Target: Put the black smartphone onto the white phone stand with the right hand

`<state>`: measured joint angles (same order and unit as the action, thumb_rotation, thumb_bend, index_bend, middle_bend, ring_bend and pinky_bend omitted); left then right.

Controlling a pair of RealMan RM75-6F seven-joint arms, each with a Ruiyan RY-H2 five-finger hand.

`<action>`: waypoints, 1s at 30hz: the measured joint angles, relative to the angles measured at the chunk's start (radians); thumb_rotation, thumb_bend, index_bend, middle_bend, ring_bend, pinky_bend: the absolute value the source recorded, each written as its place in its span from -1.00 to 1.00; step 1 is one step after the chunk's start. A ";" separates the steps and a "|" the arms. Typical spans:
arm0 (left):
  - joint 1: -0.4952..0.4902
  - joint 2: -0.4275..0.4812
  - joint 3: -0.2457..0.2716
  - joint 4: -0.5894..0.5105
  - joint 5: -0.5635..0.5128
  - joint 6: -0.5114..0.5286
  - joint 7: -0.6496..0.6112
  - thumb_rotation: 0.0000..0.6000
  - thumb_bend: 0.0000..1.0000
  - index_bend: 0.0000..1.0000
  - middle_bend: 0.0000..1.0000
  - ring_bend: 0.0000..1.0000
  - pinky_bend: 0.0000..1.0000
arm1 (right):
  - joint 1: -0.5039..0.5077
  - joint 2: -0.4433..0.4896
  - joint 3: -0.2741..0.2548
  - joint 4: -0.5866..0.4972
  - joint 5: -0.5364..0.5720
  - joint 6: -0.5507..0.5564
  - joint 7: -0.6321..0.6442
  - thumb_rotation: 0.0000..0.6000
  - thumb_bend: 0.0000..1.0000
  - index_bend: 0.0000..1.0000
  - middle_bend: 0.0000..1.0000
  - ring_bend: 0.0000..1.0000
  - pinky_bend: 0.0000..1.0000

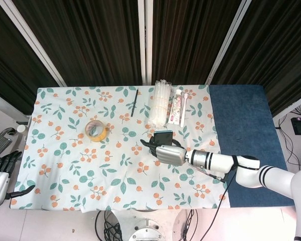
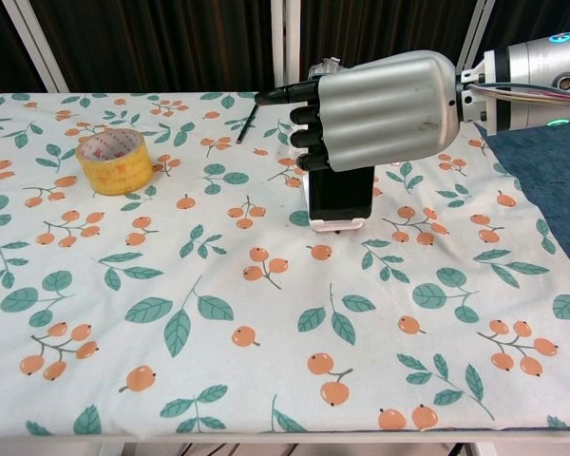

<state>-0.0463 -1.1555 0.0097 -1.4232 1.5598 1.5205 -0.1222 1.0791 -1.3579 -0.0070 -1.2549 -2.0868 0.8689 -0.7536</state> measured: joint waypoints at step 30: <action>-0.003 0.003 -0.003 -0.003 -0.004 -0.008 0.005 0.42 -0.87 -0.88 -0.84 -0.79 -0.56 | -0.008 -0.001 -0.003 -0.007 0.058 -0.033 -0.056 1.00 -0.38 -0.57 -0.48 -0.60 -1.00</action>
<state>-0.0491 -1.1525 0.0072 -1.4258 1.5561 1.5127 -0.1170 1.0714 -1.3589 -0.0099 -1.2619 -2.0287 0.8356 -0.8097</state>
